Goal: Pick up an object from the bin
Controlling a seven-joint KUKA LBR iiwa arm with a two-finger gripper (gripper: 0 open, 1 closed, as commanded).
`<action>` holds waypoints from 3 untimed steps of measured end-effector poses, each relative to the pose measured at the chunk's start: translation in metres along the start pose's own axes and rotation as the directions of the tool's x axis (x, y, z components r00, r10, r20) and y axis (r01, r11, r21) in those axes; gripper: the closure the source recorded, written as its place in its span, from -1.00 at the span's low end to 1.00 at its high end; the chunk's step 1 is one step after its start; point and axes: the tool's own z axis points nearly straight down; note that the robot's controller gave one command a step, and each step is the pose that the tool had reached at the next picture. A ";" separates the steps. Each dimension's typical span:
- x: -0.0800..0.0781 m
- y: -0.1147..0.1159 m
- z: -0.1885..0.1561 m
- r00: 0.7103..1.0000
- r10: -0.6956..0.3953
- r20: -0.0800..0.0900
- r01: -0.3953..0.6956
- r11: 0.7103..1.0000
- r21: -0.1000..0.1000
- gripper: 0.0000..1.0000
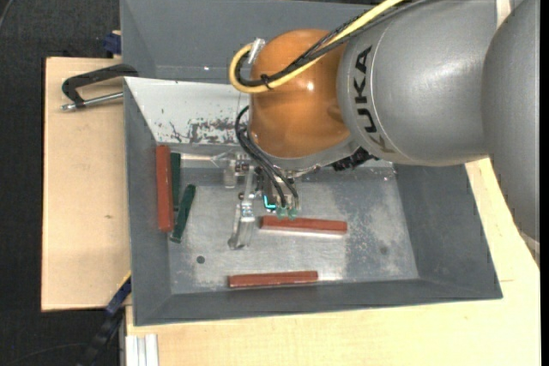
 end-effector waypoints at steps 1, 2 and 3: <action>0.017 -0.073 0.110 1.000 -0.015 0.001 0.015 1.000 0.002 -1.00; 0.018 -0.144 0.111 1.000 0.007 0.008 -0.007 1.000 0.002 -1.00; 0.018 -0.139 0.111 1.000 0.000 0.007 0.000 1.000 -0.001 1.00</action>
Offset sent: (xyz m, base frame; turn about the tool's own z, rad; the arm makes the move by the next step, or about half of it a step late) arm -0.0163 -0.0703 -0.1060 -0.0187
